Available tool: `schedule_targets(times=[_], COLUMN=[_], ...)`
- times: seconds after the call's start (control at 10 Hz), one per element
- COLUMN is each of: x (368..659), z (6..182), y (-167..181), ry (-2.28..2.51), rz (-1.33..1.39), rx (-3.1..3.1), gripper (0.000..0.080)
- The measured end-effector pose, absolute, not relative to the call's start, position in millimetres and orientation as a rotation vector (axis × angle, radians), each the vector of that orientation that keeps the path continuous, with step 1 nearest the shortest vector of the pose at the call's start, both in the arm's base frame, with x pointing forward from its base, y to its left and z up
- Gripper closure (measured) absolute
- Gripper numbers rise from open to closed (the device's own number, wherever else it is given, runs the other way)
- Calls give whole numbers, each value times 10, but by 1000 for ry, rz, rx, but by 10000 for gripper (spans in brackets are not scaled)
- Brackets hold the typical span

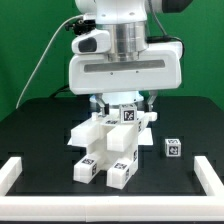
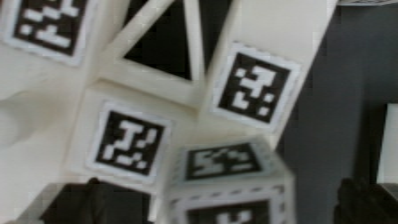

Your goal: Assemble chair

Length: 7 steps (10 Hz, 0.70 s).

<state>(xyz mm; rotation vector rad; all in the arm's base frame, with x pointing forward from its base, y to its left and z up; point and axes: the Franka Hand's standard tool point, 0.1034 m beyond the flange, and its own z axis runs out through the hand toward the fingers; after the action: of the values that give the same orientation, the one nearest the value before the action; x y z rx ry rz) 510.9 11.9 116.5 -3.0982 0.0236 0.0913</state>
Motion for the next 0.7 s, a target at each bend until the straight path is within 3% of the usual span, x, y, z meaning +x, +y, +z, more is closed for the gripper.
schedule_targets(times=[0.2, 0.3, 0.4, 0.5, 0.7], x=[5110, 5110, 5110, 5110, 5110], z=[1165, 1165, 1165, 1166, 1166], y=[100, 100, 99, 99, 99], ry=[28, 28, 28, 28, 28], rz=[91, 91, 91, 91, 91], rx=[-3098, -3098, -3098, -3098, -3098], gripper=[177, 352, 352, 519, 517])
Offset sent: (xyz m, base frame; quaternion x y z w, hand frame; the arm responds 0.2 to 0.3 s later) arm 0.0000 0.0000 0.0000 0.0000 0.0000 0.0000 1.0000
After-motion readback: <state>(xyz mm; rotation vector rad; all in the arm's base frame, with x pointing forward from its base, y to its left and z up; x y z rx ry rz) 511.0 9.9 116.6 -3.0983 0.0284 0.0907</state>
